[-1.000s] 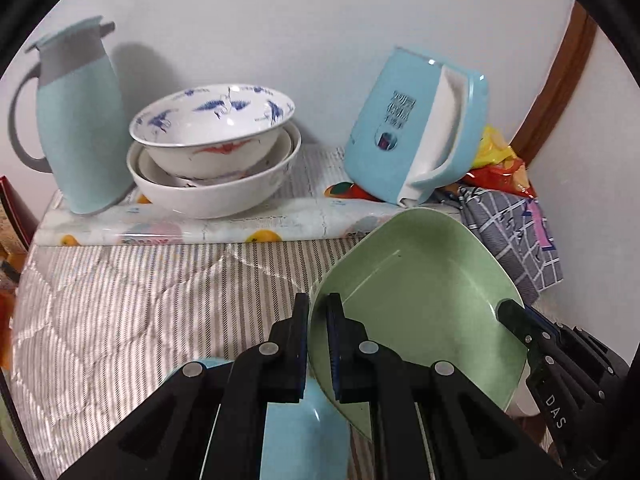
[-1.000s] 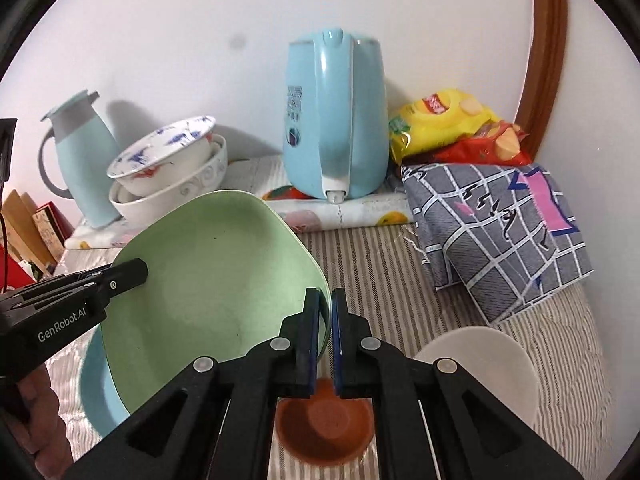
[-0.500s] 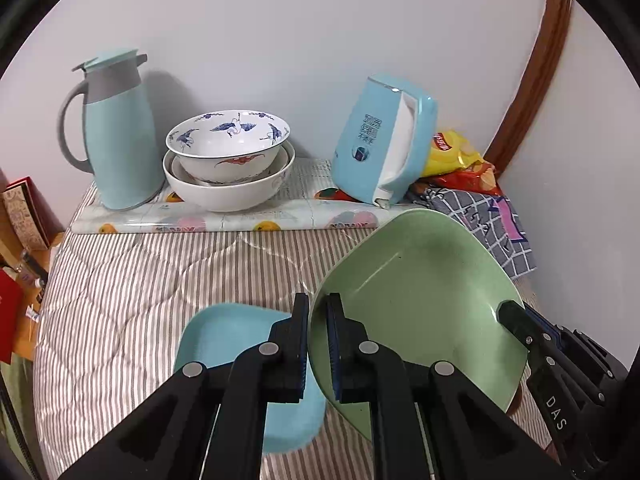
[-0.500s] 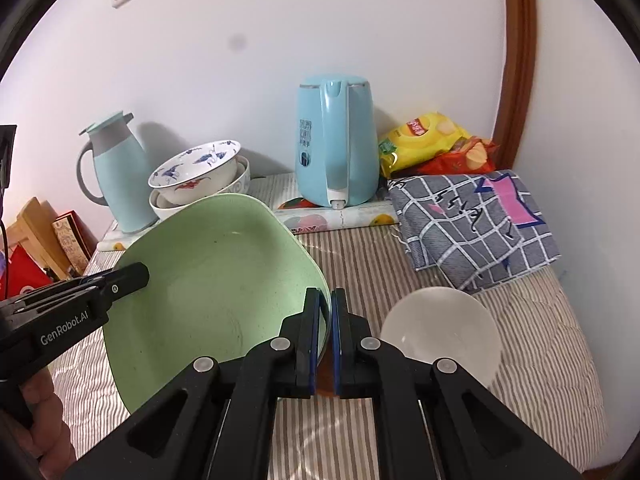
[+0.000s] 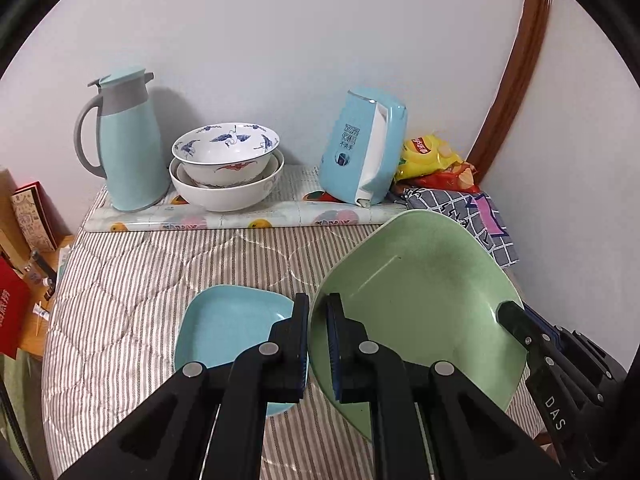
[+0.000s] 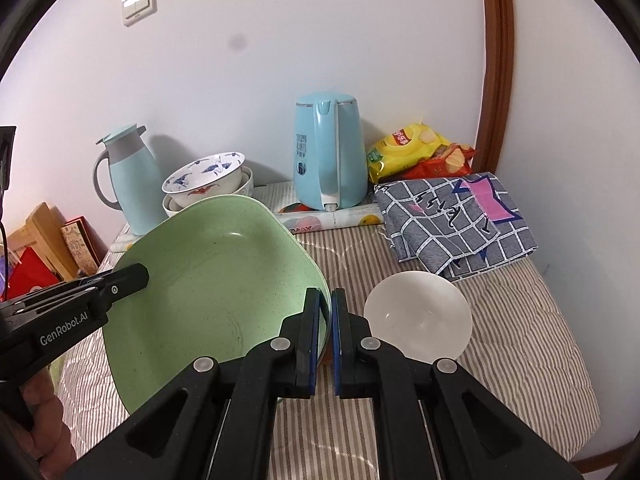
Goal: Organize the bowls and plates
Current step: 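Lift the light-green plate with both grippers and carry it over the teal plate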
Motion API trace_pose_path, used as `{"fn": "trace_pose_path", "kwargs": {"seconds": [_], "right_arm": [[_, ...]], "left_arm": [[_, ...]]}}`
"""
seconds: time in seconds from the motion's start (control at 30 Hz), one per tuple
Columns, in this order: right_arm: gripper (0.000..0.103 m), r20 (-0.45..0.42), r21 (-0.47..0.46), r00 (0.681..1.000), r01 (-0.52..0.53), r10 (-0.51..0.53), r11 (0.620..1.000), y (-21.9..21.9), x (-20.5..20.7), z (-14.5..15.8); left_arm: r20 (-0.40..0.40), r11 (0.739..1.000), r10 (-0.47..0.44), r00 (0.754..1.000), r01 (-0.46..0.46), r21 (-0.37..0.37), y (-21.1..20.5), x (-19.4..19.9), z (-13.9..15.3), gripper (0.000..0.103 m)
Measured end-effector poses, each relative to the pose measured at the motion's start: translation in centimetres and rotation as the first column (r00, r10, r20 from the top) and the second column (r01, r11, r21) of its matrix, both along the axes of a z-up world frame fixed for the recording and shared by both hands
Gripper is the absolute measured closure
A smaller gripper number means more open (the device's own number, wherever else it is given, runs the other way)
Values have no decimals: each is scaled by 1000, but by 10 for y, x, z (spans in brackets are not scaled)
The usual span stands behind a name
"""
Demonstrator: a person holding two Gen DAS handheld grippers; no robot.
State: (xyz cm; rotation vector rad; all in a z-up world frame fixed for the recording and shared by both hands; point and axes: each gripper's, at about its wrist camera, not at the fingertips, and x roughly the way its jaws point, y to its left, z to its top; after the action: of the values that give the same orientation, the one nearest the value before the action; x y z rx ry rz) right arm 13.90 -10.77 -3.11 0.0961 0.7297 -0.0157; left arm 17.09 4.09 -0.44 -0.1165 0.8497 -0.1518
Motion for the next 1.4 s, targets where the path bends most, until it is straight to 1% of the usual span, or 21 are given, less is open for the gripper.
{"fn": "trace_pose_path", "kwargs": {"seconds": [0.27,0.63,1.4], "right_arm": [[97,19,10,1000,-3,3,1000,1,-10,6],[97,26,11,1000,-13,12,1000,9,-16,8],[97,14,10,999,-38,38,999,34,-10,2]], "left_arm": [[18,1000,5,1000,-5,8,0,-10,8,94],[15,1000,19,1000,-19,5,8,-15,8,94],[3,999,48,999,-48,-1,35,-16,1,94]]}}
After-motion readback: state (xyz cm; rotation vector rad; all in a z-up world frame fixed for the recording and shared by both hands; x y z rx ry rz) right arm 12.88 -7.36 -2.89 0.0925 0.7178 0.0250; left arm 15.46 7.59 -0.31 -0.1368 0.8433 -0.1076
